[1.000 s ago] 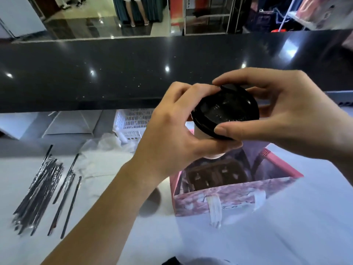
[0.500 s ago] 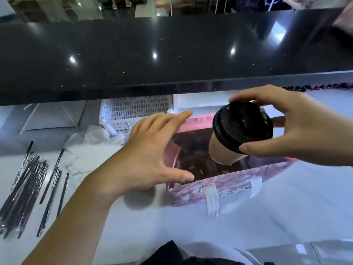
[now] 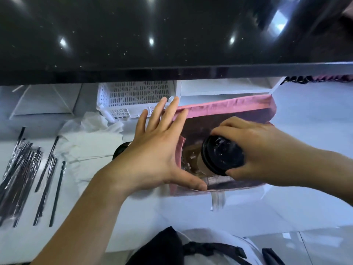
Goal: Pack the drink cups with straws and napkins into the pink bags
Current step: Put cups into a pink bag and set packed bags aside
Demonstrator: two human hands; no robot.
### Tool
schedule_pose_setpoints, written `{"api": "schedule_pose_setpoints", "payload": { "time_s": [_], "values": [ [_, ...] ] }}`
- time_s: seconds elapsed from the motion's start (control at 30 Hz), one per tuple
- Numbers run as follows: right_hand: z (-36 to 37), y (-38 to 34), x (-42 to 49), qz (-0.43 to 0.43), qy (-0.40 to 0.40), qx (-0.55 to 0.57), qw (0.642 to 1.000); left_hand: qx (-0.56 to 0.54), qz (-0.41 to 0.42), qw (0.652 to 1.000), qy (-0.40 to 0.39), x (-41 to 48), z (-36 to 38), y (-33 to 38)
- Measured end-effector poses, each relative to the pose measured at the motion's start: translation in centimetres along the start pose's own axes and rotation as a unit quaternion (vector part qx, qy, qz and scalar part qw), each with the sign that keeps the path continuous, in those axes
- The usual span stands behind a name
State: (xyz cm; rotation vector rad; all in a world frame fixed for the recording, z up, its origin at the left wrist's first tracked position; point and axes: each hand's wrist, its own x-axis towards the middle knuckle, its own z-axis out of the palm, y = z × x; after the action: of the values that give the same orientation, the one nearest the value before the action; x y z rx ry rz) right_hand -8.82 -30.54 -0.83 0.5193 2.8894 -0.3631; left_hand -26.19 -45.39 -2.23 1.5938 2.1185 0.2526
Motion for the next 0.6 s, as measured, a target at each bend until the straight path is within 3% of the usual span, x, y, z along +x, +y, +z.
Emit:
{"api": "schedule_pose_setpoints", "payload": {
  "time_s": [0.6],
  "values": [
    [5.1,-0.6,5.3,-0.001,-0.051,-0.037,0.998,-0.039,0.011,0.999,0.004,-0.3,0.0,-0.4]
  ]
}}
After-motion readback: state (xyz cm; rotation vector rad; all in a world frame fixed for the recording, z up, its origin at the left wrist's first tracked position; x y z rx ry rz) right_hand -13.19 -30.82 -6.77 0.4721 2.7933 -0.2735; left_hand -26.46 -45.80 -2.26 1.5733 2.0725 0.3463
